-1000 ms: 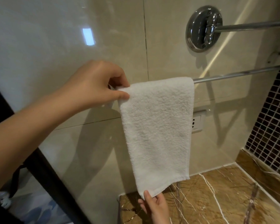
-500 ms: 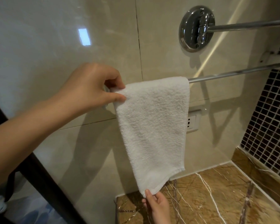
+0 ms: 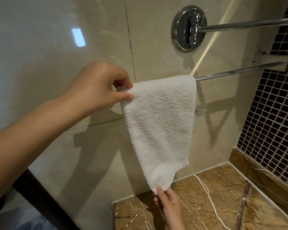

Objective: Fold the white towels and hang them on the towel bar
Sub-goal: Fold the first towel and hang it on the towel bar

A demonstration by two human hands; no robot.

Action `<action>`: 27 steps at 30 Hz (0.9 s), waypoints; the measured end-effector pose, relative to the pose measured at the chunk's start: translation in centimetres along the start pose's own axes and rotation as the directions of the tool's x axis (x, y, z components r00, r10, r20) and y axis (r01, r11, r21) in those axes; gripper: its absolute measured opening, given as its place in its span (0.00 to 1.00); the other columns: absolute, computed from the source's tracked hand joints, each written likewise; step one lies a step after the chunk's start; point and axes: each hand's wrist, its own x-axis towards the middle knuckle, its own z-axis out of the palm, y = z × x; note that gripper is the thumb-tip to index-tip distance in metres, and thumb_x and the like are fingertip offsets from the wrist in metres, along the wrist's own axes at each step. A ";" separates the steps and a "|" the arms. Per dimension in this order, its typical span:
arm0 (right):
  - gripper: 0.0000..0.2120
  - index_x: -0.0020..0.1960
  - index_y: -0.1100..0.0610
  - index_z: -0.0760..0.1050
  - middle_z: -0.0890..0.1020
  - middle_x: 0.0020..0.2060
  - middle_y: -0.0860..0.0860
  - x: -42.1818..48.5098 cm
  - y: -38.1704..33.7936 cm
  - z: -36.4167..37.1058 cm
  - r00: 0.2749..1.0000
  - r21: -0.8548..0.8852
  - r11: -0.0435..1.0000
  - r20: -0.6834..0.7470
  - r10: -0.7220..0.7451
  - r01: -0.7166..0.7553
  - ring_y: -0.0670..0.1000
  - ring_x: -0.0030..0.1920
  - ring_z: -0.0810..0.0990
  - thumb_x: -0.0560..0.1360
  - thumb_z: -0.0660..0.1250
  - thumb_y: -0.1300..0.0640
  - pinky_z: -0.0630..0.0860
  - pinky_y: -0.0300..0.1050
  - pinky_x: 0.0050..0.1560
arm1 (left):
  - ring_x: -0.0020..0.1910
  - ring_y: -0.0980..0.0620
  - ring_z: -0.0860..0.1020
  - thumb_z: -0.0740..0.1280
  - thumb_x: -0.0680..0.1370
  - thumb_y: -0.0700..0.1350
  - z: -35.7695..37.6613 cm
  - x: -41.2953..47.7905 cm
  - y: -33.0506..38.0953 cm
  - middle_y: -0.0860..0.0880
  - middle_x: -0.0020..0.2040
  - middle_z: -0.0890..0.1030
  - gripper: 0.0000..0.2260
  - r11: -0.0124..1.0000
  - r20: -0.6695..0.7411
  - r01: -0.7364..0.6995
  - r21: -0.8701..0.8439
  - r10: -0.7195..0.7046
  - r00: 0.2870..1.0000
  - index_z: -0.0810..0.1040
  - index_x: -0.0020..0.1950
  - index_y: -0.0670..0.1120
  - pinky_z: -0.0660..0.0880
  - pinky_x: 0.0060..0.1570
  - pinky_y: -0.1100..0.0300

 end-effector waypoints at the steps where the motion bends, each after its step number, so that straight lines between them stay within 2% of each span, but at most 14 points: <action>1: 0.07 0.52 0.61 0.80 0.81 0.29 0.53 0.2 -0.1 -0.2 1.000 -0.009 1.000 0.003 -0.007 0.007 0.53 0.33 0.75 0.75 0.67 0.63 0.73 0.48 0.38 | 0.33 0.69 0.74 0.76 0.67 0.48 0.1 0.2 0.2 0.53 0.42 0.82 0.10 1.000 -0.001 -0.004 0.002 0.004 1.000 0.83 0.46 0.49 0.63 0.32 0.75; 2: 0.07 0.52 0.61 0.80 0.81 0.30 0.53 0.3 -0.3 -0.4 1.000 -0.014 1.000 0.005 -0.011 0.011 0.53 0.33 0.75 0.75 0.67 0.63 0.73 0.48 0.38 | 0.34 0.67 0.76 0.77 0.67 0.48 0.2 0.4 0.5 0.53 0.42 0.82 0.10 1.000 -0.002 -0.012 0.005 0.012 1.000 0.83 0.46 0.48 0.64 0.33 0.74; 4: 0.07 0.52 0.62 0.80 0.81 0.30 0.53 0.7 -0.4 -0.9 1.000 -0.008 1.000 0.002 -0.010 0.010 0.52 0.33 0.75 0.76 0.67 0.62 0.73 0.47 0.38 | 0.41 0.56 0.80 0.76 0.67 0.47 0.5 0.8 1.0 0.51 0.42 0.83 0.10 0.999 -0.003 -0.032 0.011 0.032 0.999 0.83 0.46 0.47 0.70 0.38 0.64; 6: 0.07 0.52 0.61 0.80 0.82 0.31 0.52 0.9 -0.5 -1.2 1.000 -0.010 1.000 0.002 0.003 -0.003 0.50 0.32 0.76 0.75 0.67 0.62 0.74 0.42 0.34 | 0.43 0.52 0.80 0.76 0.68 0.47 0.7 1.1 1.4 0.51 0.42 0.83 0.10 0.999 -0.010 -0.044 0.017 0.044 0.999 0.83 0.46 0.47 0.72 0.42 0.58; 9: 0.06 0.50 0.61 0.80 0.82 0.30 0.51 1.3 -0.5 -1.8 1.000 -0.003 1.000 -0.008 0.015 -0.015 0.46 0.30 0.77 0.75 0.68 0.60 0.73 0.36 0.30 | 0.44 0.51 0.80 0.76 0.68 0.48 1.4 1.7 2.0 0.50 0.42 0.83 0.10 0.999 -0.028 -0.046 0.024 0.046 0.999 0.83 0.47 0.48 0.73 0.44 0.56; 11: 0.06 0.48 0.61 0.80 0.82 0.30 0.50 1.5 -0.5 -2.1 1.000 -0.010 1.000 -0.019 0.015 -0.015 0.45 0.29 0.77 0.75 0.68 0.59 0.73 0.36 0.31 | 0.44 0.51 0.80 0.76 0.68 0.49 1.7 2.1 2.4 0.50 0.42 0.83 0.10 0.999 -0.033 -0.046 0.017 0.047 0.998 0.83 0.47 0.48 0.74 0.44 0.56; 14: 0.06 0.46 0.61 0.80 0.82 0.29 0.50 2.1 -0.4 -2.6 0.999 -0.015 1.000 -0.043 0.003 -0.004 0.45 0.29 0.78 0.74 0.69 0.58 0.75 0.38 0.34 | 0.43 0.52 0.79 0.76 0.68 0.49 2.2 2.7 3.0 0.50 0.42 0.83 0.10 0.998 -0.031 -0.058 0.016 0.059 0.998 0.83 0.47 0.48 0.70 0.38 0.60; 18: 0.05 0.48 0.61 0.81 0.82 0.29 0.50 2.8 -0.7 -3.2 0.998 0.031 1.000 -0.063 0.006 -0.004 0.44 0.28 0.78 0.75 0.69 0.60 0.74 0.35 0.30 | 0.43 0.52 0.79 0.76 0.68 0.49 2.8 3.6 3.7 0.51 0.42 0.83 0.10 0.996 -0.024 -0.089 0.007 0.089 0.996 0.83 0.47 0.48 0.68 0.37 0.60; 22: 0.04 0.49 0.58 0.81 0.82 0.30 0.52 3.4 -1.3 -3.8 0.995 0.102 0.995 -0.103 0.011 0.000 0.47 0.30 0.75 0.75 0.69 0.62 0.73 0.37 0.31 | 0.44 0.52 0.79 0.75 0.69 0.50 3.7 4.6 4.6 0.51 0.43 0.83 0.10 0.993 -0.024 -0.118 0.024 0.119 0.993 0.83 0.48 0.48 0.71 0.41 0.58; 27: 0.04 0.45 0.59 0.80 0.80 0.26 0.51 4.0 -2.1 -4.9 0.988 0.128 0.991 -0.153 -0.005 0.025 0.44 0.24 0.73 0.75 0.68 0.65 0.71 0.34 0.25 | 0.43 0.50 0.79 0.74 0.69 0.49 4.7 5.7 5.7 0.50 0.42 0.83 0.10 0.989 -0.043 -0.148 0.010 0.149 0.988 0.83 0.48 0.48 0.72 0.41 0.56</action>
